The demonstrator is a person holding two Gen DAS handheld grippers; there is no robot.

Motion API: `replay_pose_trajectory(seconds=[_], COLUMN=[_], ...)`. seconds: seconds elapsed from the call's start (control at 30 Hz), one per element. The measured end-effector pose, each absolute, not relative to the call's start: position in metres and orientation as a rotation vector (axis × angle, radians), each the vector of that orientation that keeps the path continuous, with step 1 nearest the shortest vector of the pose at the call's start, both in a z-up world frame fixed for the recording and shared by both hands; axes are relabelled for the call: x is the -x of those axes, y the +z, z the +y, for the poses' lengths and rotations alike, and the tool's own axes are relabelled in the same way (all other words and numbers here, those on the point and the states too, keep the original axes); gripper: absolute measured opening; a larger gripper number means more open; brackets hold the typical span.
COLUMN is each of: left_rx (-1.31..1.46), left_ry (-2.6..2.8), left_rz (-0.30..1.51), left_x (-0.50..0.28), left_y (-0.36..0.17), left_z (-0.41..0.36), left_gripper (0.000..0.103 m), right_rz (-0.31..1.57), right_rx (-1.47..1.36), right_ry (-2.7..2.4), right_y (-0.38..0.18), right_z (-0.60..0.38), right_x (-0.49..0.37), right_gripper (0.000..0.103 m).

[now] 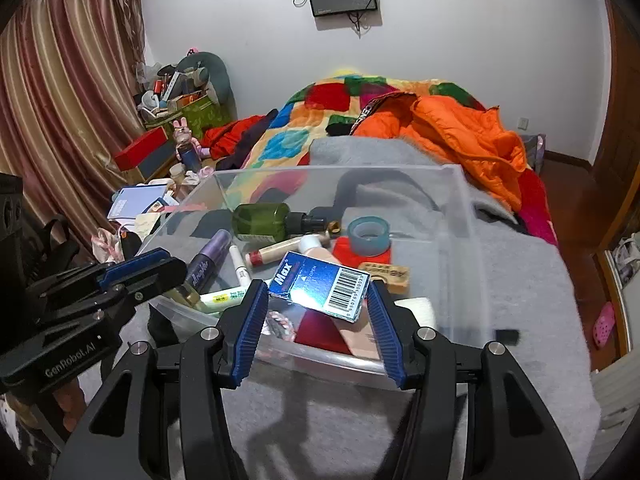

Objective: Organize objects
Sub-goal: 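Release green card into bin with left tool while right drops blue card inside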

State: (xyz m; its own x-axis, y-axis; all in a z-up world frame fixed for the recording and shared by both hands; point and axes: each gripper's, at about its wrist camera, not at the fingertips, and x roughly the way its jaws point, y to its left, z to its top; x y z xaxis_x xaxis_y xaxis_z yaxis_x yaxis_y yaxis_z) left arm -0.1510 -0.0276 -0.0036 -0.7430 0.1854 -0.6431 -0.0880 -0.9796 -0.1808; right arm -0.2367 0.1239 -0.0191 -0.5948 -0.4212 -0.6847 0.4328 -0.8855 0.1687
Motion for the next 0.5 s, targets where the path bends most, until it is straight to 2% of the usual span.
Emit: replay_pose_trajectory(seconds=[0.5], left_rx=[1.011], left_ry=[2.785], left_rz=[-0.221], left_x=[0.140], left_y=[0.006], left_z=[-0.027], left_gripper=[0.024], right_rz=[0.074], right_rx=[-1.021], right_ry=[-2.439], right_y=[-0.011], right_z=[0.121], right_x=[0.223], right_gripper=[0.049])
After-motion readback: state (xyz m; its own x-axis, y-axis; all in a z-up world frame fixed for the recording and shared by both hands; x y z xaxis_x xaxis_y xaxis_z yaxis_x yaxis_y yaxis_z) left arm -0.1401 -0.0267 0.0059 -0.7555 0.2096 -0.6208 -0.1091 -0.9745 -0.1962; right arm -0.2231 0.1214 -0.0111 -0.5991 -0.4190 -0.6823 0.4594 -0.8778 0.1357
